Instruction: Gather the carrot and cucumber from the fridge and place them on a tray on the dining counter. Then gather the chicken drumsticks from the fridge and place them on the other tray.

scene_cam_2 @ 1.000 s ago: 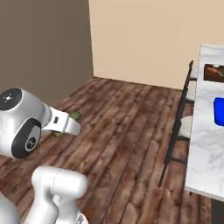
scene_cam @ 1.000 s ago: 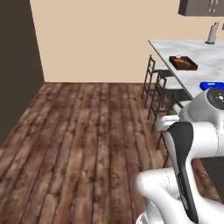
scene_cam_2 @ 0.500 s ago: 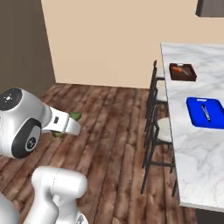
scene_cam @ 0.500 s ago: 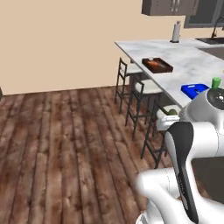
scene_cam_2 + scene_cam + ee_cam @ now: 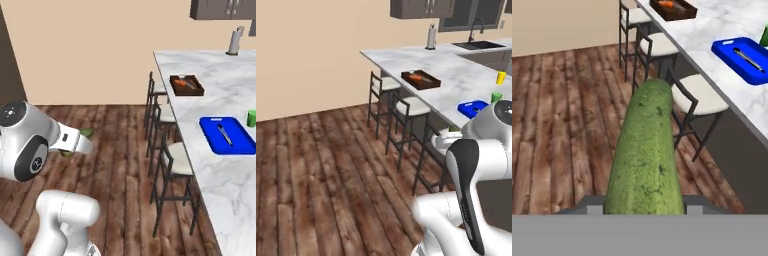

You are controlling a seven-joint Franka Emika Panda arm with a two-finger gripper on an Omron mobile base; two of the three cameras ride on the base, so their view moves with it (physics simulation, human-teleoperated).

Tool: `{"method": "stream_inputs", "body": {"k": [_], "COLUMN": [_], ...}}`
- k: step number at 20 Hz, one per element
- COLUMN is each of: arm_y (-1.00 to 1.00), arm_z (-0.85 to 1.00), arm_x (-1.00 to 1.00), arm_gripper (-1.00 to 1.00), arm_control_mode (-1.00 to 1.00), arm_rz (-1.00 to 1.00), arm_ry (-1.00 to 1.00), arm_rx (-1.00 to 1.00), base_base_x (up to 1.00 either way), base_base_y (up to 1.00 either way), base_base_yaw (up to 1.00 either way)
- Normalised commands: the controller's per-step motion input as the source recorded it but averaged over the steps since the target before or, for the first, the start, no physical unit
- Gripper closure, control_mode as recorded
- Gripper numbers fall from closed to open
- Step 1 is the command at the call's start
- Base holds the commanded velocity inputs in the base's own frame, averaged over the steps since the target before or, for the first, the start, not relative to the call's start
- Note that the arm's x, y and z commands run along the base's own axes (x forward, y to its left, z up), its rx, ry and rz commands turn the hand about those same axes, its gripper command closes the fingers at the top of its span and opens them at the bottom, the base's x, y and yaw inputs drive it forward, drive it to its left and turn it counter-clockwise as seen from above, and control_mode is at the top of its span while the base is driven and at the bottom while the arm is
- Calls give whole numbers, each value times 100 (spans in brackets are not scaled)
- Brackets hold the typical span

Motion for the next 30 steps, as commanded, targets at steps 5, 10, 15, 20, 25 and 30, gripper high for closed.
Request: {"method": "stream_inputs", "body": {"k": [5,10,15,20,25,30], "arm_y": [0,0,0,0,0,0], "arm_z": [0,0,0,0,0,0], "arm_x": [0,0,0,0,0,0], "arm_gripper": [100,100,100,100,100,100], "arm_control_mode": [100,100,100,100,100,100], "arm_rz": [0,0,0,0,0,0], "arm_ry": [0,0,0,0,0,0], "arm_rx": [0,0,0,0,0,0], "base_base_x": [68,66,58,54,48,46], "base_base_y": [70,65,59,65,62,56], "base_base_yaw": [-30,-30,-31,-32,-32,-33]}}
